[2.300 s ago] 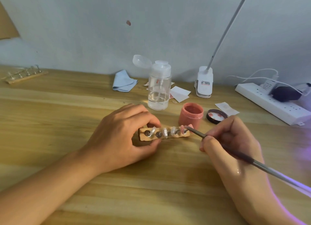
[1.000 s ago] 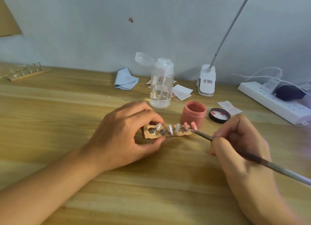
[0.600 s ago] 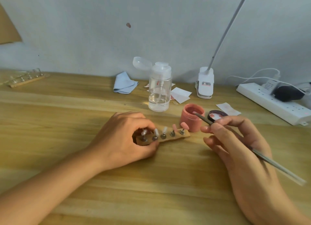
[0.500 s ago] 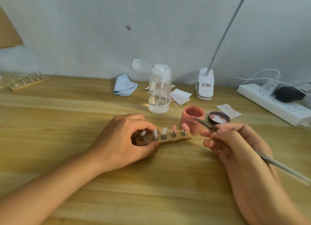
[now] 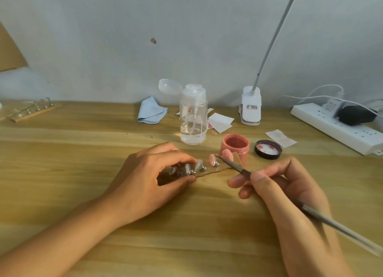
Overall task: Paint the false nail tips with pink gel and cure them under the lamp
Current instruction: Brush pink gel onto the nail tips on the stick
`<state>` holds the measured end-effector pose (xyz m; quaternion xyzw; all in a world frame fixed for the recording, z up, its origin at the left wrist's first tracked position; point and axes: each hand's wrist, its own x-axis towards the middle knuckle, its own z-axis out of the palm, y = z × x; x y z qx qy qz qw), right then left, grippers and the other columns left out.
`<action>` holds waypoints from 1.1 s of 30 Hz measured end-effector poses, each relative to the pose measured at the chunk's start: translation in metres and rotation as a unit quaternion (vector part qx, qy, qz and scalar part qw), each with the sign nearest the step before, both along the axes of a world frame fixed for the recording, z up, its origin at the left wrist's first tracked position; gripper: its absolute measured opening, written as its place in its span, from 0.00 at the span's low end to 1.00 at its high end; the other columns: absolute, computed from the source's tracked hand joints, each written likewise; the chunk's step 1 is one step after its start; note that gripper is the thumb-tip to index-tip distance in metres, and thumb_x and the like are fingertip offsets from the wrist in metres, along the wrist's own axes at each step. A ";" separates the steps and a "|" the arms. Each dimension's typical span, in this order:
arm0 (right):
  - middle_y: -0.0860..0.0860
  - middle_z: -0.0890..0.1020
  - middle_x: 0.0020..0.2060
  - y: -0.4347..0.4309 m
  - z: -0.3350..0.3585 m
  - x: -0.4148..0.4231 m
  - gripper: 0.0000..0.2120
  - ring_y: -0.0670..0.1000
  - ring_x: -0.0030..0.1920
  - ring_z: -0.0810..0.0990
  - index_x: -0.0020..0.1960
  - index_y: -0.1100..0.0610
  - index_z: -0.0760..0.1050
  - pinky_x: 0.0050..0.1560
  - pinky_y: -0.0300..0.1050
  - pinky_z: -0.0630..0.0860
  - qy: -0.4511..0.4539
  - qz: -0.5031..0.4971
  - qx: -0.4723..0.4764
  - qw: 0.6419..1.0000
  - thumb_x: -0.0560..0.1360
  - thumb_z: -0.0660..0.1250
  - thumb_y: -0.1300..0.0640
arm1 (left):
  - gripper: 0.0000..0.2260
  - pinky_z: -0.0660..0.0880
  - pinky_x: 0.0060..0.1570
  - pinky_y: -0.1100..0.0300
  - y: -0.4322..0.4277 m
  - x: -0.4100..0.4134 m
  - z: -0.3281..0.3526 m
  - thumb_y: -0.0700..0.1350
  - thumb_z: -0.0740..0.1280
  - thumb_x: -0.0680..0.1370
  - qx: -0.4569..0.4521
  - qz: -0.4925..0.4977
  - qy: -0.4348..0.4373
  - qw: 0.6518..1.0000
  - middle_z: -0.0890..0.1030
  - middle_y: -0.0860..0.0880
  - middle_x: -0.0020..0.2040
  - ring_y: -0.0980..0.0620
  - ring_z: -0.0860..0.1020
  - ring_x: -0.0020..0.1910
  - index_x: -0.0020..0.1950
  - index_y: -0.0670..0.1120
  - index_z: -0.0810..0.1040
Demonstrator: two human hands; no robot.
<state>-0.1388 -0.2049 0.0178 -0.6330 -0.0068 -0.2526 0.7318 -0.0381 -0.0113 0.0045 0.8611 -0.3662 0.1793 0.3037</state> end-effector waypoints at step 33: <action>0.56 0.85 0.34 -0.003 -0.004 0.003 0.06 0.48 0.29 0.78 0.40 0.62 0.68 0.37 0.35 0.77 0.002 0.013 -0.043 0.999 0.68 0.64 0.60 | 0.11 0.73 0.42 0.63 0.000 -0.002 -0.001 0.58 0.68 0.73 0.002 -0.005 -0.021 1.000 0.78 0.63 0.47 0.61 0.78 0.43 0.54 0.58 0.82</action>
